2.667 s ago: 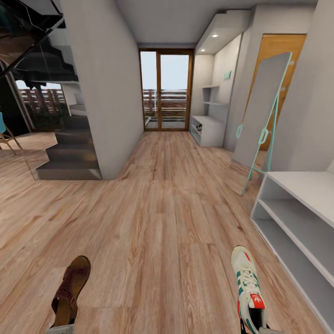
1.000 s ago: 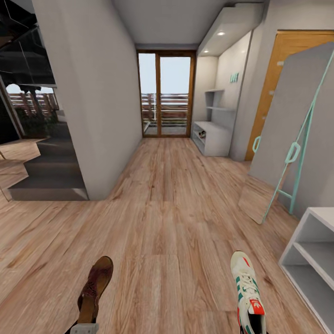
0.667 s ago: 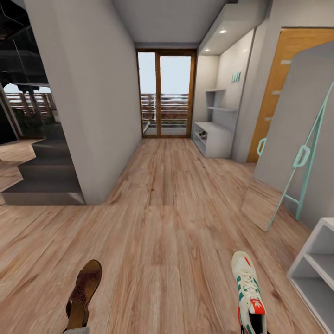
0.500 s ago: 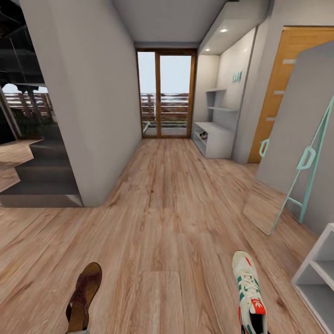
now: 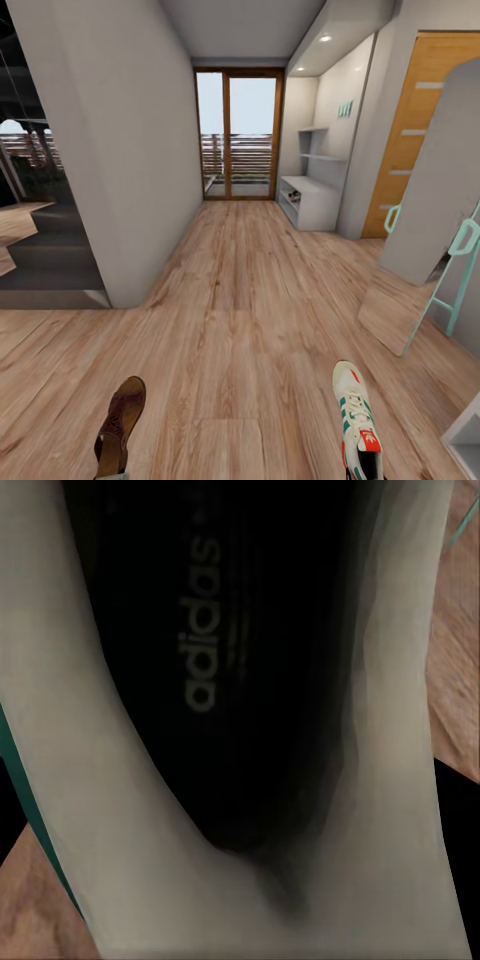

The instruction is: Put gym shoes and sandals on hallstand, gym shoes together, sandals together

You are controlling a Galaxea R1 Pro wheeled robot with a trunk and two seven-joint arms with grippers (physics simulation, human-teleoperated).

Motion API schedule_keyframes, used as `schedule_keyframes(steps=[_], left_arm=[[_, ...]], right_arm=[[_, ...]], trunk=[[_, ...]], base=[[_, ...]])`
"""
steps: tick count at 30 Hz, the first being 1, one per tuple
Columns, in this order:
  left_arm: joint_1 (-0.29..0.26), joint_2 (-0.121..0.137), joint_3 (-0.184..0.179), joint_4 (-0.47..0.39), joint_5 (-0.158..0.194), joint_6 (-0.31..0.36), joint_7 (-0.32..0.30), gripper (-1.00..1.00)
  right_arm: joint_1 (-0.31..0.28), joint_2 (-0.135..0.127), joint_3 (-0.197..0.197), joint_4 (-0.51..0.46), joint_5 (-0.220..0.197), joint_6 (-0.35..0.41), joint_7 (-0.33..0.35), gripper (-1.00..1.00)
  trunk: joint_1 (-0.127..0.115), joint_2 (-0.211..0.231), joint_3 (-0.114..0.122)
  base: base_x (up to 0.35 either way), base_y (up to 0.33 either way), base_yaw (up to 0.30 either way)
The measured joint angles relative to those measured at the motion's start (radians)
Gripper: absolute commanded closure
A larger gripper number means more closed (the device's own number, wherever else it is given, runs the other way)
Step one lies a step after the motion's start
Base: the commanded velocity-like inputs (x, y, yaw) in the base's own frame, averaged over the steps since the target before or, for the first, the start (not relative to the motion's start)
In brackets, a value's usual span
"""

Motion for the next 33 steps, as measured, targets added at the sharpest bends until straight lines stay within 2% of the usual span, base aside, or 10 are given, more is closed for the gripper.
schedule_keyframes(steps=[33], left_arm=[[0.0,0.002,0.001,0.002,0.0,0.001,0.0,1.0]], right_arm=[[0.0,0.0,0.0,0.0,-0.001,0.0,-0.002,1.0]], trunk=[[0.0,0.0,-0.003]], base=[[0.337,0.0,0.0]])
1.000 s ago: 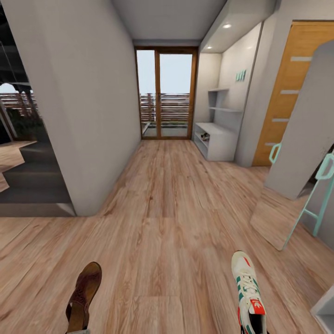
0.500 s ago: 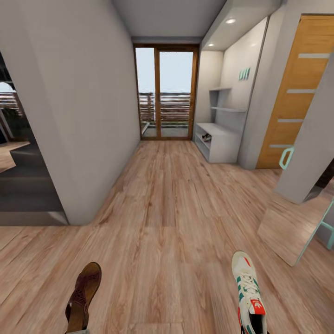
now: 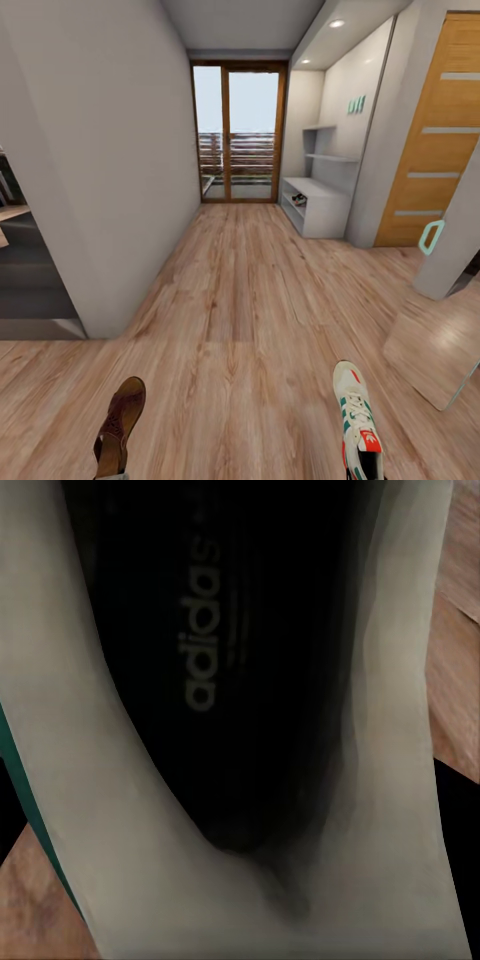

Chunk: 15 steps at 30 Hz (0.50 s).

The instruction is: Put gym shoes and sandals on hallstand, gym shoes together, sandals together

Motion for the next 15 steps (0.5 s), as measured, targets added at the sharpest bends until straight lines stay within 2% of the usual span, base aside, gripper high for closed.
schedule_keyframes(steps=[15], left_arm=[[0.0,-0.001,0.0,0.0,0.0,0.0,0.0,1.0]], right_arm=[[0.0,0.0,0.0,0.0,0.001,0.0,0.001,1.0]], trunk=[[0.0,0.0,0.0]], base=[[0.337,0.0,0.0]])
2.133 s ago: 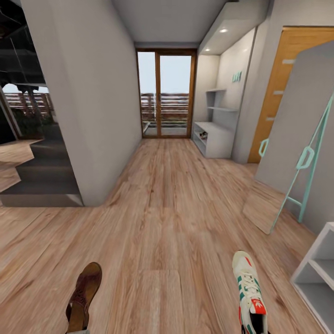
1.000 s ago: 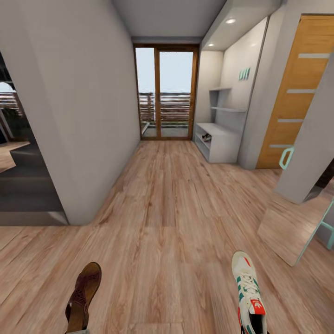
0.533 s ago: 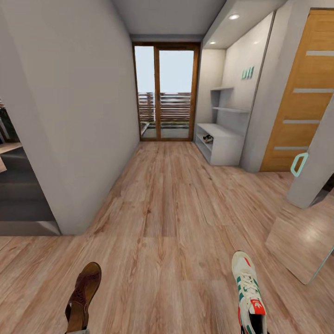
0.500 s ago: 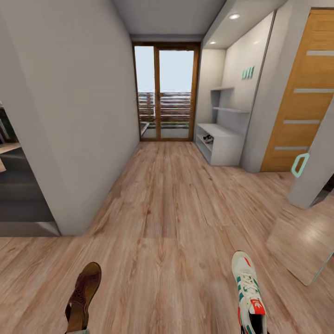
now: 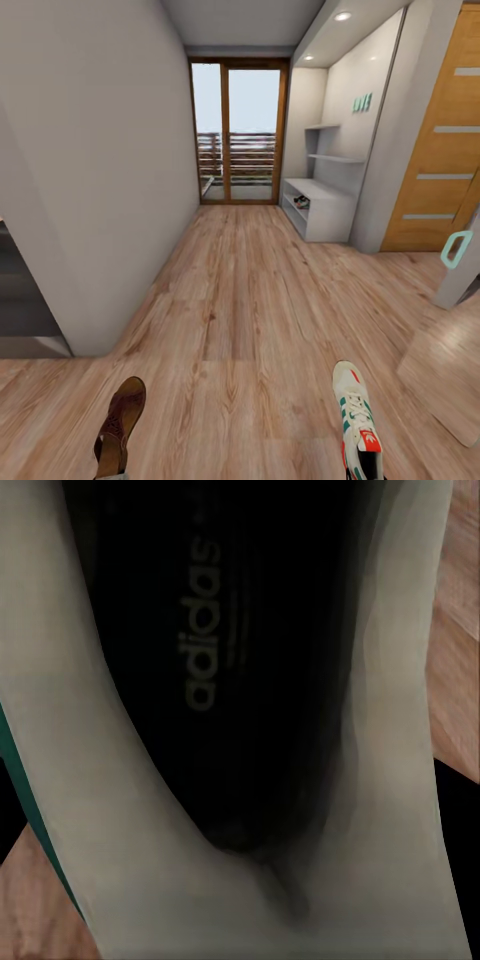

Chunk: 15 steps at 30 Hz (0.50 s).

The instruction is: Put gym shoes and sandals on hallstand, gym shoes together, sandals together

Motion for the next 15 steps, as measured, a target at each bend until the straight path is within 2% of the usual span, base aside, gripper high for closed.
schedule_keyframes(steps=[15], left_arm=[[0.0,-0.001,0.0,0.0,0.0,-0.001,0.0,1.0]], right_arm=[[0.0,0.0,0.0,0.0,0.0,0.0,0.0,1.0]], trunk=[[0.0,0.0,0.0]], base=[[0.338,0.0,0.0]])
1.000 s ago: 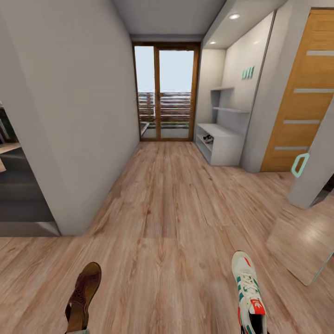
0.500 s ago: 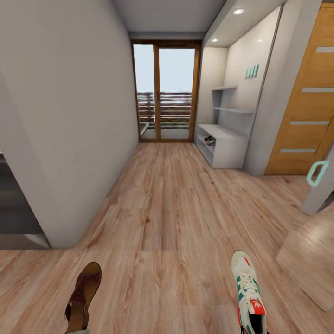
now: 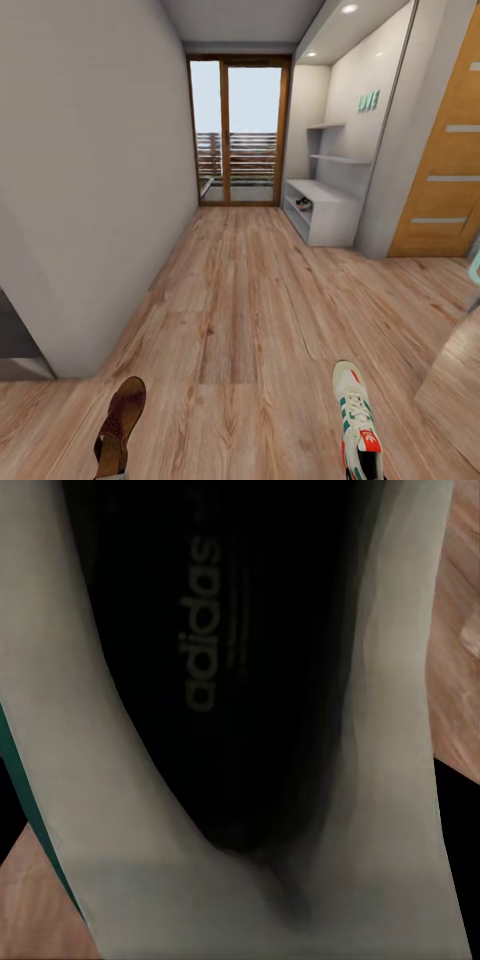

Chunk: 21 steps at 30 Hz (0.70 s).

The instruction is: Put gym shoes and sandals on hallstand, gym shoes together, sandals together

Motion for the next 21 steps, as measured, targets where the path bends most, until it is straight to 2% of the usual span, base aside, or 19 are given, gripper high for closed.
schedule_keyframes(steps=[21], left_arm=[[0.0,0.0,0.0,0.0,0.001,0.0,0.0,1.0]], right_arm=[[0.0,0.0,0.0,0.0,0.0,0.0,0.0,1.0]], trunk=[[0.0,0.0,0.0]], base=[[0.337,0.0,0.0]])
